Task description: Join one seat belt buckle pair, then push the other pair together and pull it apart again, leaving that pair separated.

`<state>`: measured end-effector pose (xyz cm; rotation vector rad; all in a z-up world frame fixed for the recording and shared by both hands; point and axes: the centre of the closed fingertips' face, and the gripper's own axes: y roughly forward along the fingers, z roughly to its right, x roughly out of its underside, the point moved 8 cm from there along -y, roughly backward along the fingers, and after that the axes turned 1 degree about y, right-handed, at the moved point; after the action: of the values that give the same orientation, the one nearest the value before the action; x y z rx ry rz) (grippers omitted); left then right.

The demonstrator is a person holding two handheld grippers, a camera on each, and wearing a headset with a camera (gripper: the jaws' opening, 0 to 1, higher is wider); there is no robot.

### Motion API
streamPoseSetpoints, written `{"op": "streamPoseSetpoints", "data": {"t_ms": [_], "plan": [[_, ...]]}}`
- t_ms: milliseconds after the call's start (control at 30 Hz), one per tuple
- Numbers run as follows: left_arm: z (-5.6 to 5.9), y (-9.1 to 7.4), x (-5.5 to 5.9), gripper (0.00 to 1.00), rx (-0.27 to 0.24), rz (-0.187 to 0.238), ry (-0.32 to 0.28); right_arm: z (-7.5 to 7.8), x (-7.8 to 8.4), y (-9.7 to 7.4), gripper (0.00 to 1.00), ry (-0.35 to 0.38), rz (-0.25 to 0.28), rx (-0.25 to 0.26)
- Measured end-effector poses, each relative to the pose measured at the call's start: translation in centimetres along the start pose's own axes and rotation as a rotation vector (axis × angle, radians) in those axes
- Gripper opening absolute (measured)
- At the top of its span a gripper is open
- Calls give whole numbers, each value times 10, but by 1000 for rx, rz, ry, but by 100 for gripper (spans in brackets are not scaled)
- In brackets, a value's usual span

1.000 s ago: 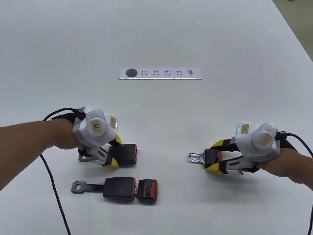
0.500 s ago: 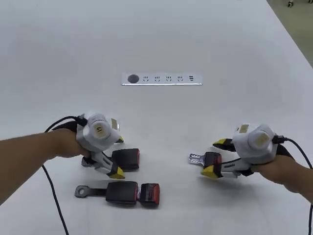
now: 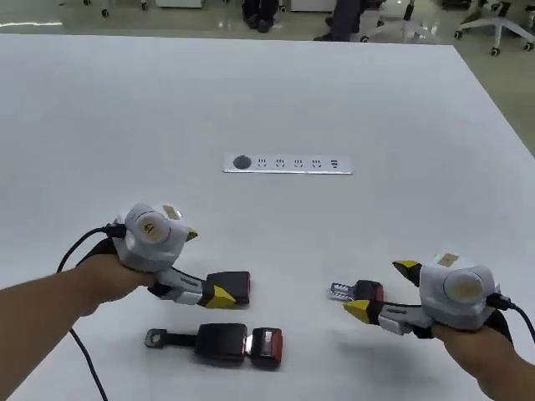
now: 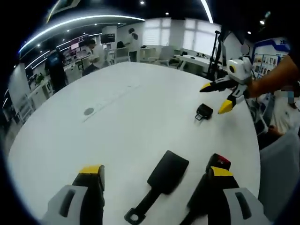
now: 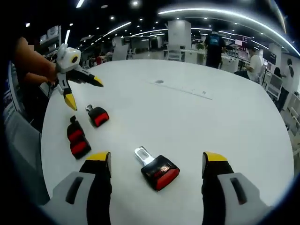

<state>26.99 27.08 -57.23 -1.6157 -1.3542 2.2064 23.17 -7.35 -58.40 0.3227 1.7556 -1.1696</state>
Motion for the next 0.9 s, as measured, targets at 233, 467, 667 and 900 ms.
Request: {"op": "streamPoseSetpoints", "data": {"t_ms": [233, 467, 667, 900], "plan": [[6, -29, 5, 100, -66, 78, -74, -21, -4, -16, 91, 11, 51, 52], [22, -55, 20, 100, -112, 132, -122, -41, 2, -27, 99, 31, 93, 71], [35, -79, 38, 100, -176, 186, -178, -56, 7, -42, 99, 42, 117, 83], [52, -102, 45, 100, -200, 256, -226, -70, 9, -62, 100, 40, 145, 110]]}}
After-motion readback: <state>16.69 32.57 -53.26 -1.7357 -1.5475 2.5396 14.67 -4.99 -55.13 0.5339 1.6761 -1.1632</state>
